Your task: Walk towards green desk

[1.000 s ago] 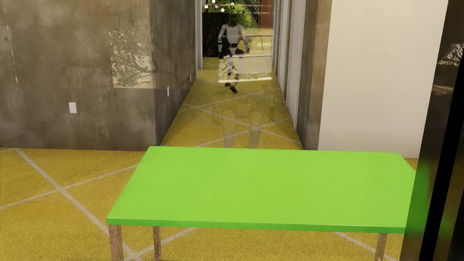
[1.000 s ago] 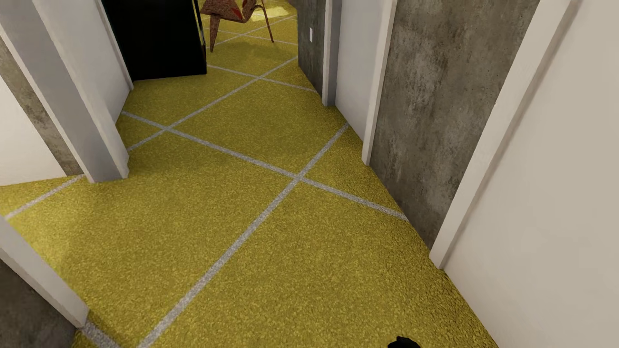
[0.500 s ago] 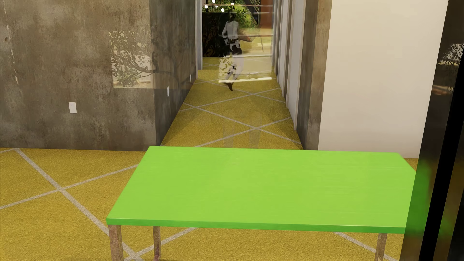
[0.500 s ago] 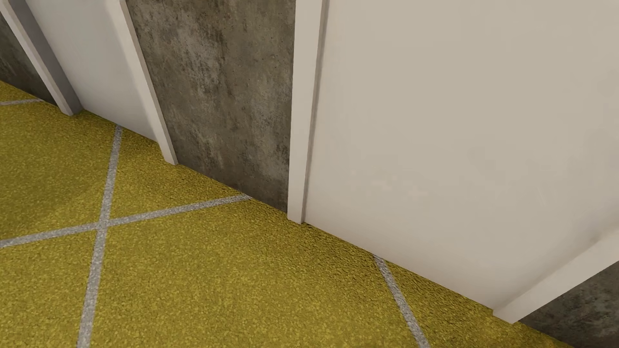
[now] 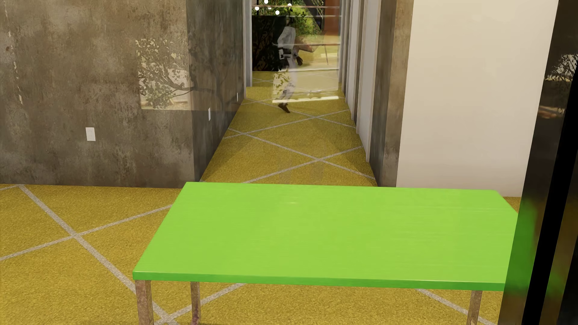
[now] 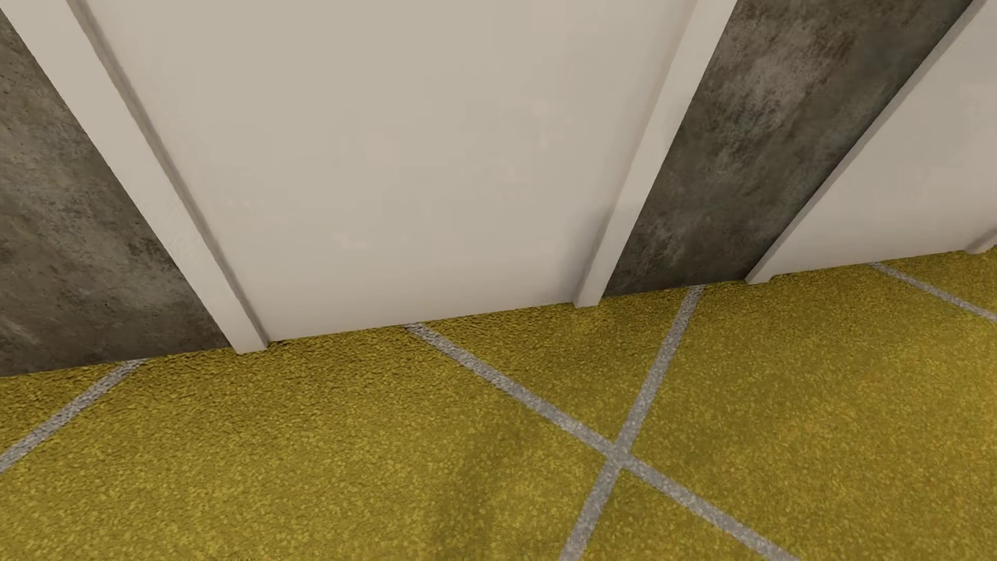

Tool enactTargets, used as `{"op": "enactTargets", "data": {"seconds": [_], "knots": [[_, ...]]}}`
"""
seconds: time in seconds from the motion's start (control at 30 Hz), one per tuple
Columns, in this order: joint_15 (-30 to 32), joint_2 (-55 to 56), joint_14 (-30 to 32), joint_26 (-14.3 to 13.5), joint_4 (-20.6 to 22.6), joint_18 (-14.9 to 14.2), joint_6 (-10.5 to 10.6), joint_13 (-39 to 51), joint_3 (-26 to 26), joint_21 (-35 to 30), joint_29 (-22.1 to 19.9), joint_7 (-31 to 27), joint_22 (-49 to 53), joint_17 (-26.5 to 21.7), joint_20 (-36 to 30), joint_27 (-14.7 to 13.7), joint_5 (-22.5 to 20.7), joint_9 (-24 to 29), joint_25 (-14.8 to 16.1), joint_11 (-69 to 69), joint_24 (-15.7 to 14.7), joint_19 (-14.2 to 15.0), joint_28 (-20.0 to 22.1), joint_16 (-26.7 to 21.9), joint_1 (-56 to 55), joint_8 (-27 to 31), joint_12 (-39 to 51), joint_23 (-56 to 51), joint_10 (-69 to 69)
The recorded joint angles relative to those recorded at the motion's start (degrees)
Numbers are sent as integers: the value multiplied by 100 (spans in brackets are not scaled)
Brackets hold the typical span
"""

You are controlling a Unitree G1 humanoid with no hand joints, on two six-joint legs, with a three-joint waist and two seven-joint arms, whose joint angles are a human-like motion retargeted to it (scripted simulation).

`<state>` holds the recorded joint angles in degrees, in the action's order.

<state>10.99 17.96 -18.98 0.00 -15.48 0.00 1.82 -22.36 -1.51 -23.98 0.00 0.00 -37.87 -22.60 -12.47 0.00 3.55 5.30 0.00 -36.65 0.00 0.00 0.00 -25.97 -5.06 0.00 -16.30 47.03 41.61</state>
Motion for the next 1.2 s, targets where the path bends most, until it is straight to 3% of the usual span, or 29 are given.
{"op": "enactTargets", "data": {"seconds": [0.17, 0.3, 0.4, 0.47, 0.6, 0.7, 0.83, 0.9, 0.93, 1.0, 1.03, 1.07, 1.13, 1.2], "knots": [[-728, 466, -114, 0, -141, 0, 42, -251, -24, -532, 0, 0, 965, 187, -293, 0, 209, 58, 0, -171, 0, 0, 0, 0, 95, 0, 103, 196, 138], [530, 965, 193, 0, 10, 0, 130, -417, -412, -577, 0, 0, 1066, 310, -280, 0, 448, -11, 0, -958, 0, 0, 0, 157, 1042, 0, -204, 192, -367], [631, 1227, 551, 0, -225, 0, 176, -417, -722, -479, 0, 0, 621, 353, -292, 0, 117, -65, 0, -1445, 0, 0, 0, 202, 1271, 0, -373, 276, 70], [-32, 1011, 756, 0, -397, 0, 186, -198, -540, -467, 0, 0, 68, 301, -239, 0, -276, -23, 0, -1575, 0, 0, 0, 302, 880, 0, -481, 338, 1141], [-1607, -269, 391, 0, 419, 0, 206, 529, 568, 140, 0, 0, -773, 66, -570, 0, -1209, 49, 0, -530, 0, 0, 0, 409, -760, 0, -909, -63, 2873], [-2909, -2030, 439, 0, 985, 0, 172, 994, 1328, 397, 0, 0, -1020, -164, -994, 0, -1525, 61, 0, 923, 0, 0, 0, 372, -2172, 0, -1269, -885, 1970], [-3906, -3763, 941, 0, 867, 0, 9, 1649, 2285, 342, 0, 0, -1517, -428, -1231, 0, -1240, 40, 0, 1520, 0, 0, 0, 193, -3494, 0, -1351, -1771, -155], [-3581, -4257, 742, 0, 757, 0, -35, 1841, 2696, 25, 0, 0, -1702, -495, -1263, 0, -939, -16, 0, 1505, 0, 0, 0, 87, -3710, 0, -1291, -1760, -590], [-3034, -4358, 606, 0, 786, 0, -123, 1831, 2867, -149, 0, 0, -1834, -451, -1298, 0, -730, -43, 0, 1289, 0, 0, 0, 55, -3762, 0, -1227, -1570, -253], [-1299, -4055, 635, 0, 953, 0, -362, 1649, 2890, -575, 0, 0, -2096, -230, -1360, 0, -406, -70, 0, 22, 0, 0, 0, 53, -3846, 0, -1063, -997, 899], [-393, -3722, 387, 0, 1116, 0, -380, 1522, 2684, -820, 0, 0, -2181, -187, -1402, 0, -292, 71, 0, -1031, 0, 0, 0, 135, -3567, 0, -904, -751, 1430], [127, -3272, 71, 0, 1344, 0, -290, 1356, 2337, -1020, 0, 0, -2087, -223, -1305, 0, -280, 238, 0, -2245, 0, 0, 0, 270, -3030, 0, -748, -657, 1557], [-419, -1992, -116, 0, 1588, 0, -138, 962, 1419, -1299, 0, 0, -1563, -104, -1243, 0, -400, 230, 0, -3905, 0, 0, 0, 439, -1869, 0, -476, -323, 1066], [-484, -669, 36, 0, 1571, 0, 60, 363, 599, -1200, 0, 0, -577, 68, -848, 0, -687, 148, 0, -3627, 0, 0, 0, 507, -499, 0, -330, 31, 126]]}}
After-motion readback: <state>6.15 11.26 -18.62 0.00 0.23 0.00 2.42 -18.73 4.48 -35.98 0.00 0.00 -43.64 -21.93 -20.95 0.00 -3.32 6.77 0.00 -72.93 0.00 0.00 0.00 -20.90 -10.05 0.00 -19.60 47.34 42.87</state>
